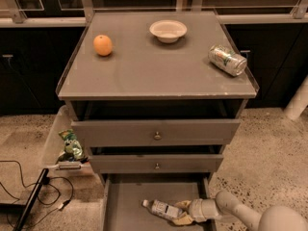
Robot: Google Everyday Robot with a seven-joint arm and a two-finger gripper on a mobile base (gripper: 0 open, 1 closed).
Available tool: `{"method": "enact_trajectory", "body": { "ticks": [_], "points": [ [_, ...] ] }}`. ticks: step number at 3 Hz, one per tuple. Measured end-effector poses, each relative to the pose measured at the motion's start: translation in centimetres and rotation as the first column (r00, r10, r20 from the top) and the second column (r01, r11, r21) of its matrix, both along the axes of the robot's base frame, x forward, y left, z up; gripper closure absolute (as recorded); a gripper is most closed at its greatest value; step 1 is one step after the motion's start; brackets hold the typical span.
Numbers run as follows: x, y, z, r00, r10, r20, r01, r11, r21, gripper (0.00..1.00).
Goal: Place blue plastic bottle into bottom drawer
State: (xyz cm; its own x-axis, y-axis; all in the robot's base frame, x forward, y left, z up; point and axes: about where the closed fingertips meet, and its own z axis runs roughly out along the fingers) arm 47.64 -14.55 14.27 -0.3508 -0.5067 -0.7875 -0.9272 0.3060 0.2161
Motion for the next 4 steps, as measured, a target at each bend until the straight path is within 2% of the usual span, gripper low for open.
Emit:
{"method": "enact_trajectory", "body": {
  "ticks": [1, 2, 3, 4],
  "points": [
    [0.0, 0.0, 0.0, 1.0000, 0.000, 0.000, 0.000, 1.000, 0.000, 0.12],
    [0.0, 0.0, 0.0, 1.0000, 0.000, 0.000, 0.000, 1.000, 0.000, 0.00],
    [0.0, 0.2, -0.5, 0.9998, -0.002, -0.020, 0.002, 1.000, 0.002, 0.00],
    [-0.3, -0.6, 0.8, 0.9999, -0.016, 0.000, 0.016, 1.000, 0.008, 0.00]
  ]
}}
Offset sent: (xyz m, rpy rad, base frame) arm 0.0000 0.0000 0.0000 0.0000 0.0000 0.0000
